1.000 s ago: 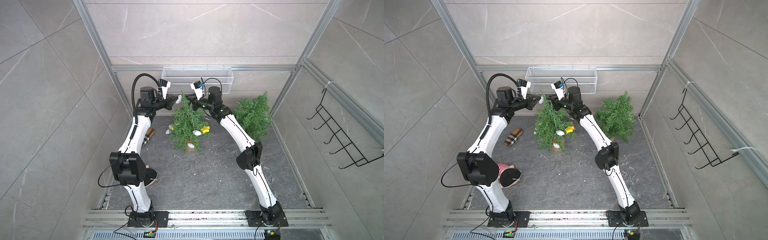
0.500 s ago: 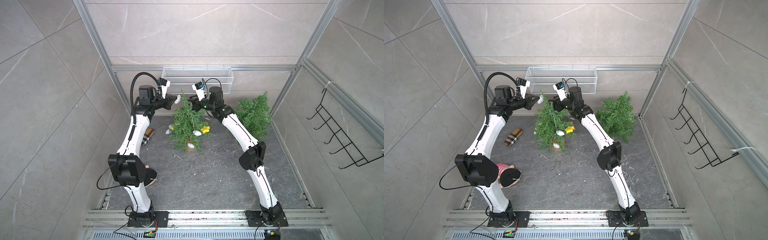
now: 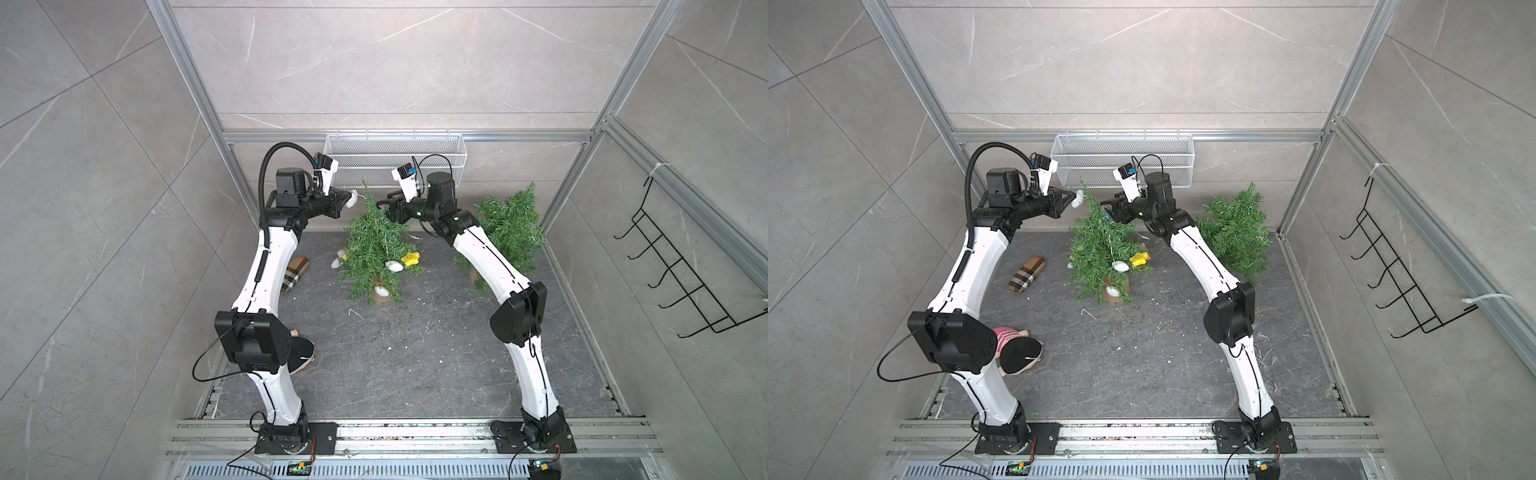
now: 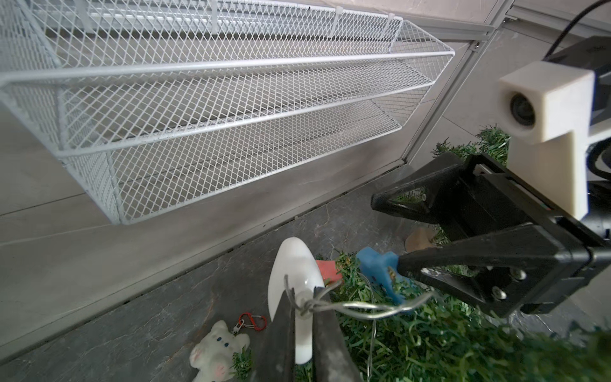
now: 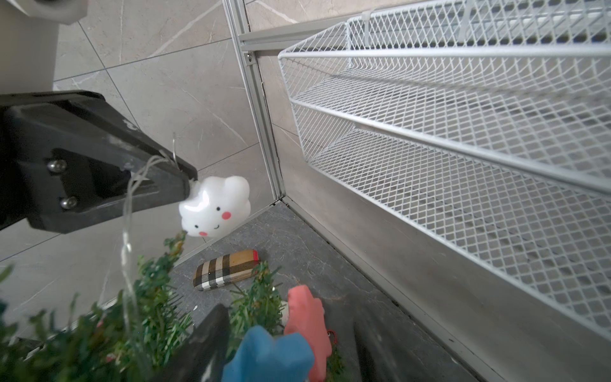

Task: Wrap string light around the christmas tree
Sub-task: Wrap the light string around the Christmas tree.

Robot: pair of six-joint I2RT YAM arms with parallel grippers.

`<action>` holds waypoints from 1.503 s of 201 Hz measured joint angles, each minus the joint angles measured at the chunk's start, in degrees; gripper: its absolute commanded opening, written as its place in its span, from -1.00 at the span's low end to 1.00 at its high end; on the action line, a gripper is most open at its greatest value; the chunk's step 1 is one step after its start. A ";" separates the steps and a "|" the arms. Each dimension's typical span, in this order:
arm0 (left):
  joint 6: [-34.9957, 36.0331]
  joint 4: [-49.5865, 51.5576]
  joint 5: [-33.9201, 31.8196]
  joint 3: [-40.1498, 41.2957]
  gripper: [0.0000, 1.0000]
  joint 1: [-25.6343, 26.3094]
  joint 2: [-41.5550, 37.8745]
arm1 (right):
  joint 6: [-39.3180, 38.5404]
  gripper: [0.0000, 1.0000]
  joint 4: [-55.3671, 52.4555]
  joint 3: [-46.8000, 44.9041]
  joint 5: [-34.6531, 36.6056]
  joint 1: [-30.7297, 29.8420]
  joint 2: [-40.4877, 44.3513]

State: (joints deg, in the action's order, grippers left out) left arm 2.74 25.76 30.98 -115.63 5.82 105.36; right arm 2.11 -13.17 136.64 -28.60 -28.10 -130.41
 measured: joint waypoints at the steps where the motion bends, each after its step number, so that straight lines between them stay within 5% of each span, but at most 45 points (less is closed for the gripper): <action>1: 0.00 0.04 -0.04 -0.07 -1.00 0.00 0.00 | 0.04 0.27 0.07 -0.20 -0.02 0.02 0.13; 203: 6.23 34.56 -17.14 -14.69 -1.00 8.59 -1.40 | 7.74 0.26 16.26 -37.55 5.31 1.51 22.75; 254: 4.31 36.30 -14.19 -13.84 -1.00 9.27 -4.57 | 8.04 0.25 17.92 -41.35 5.49 1.51 24.04; 302: -0.55 31.36 -7.17 -3.15 -1.00 9.31 -8.70 | 8.90 0.24 19.63 -45.20 5.95 1.51 25.46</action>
State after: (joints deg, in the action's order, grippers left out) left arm 2.20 57.12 23.81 -118.78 15.14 96.66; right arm 11.00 6.46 91.44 -22.65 -26.59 -104.95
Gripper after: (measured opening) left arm 0.099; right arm 0.624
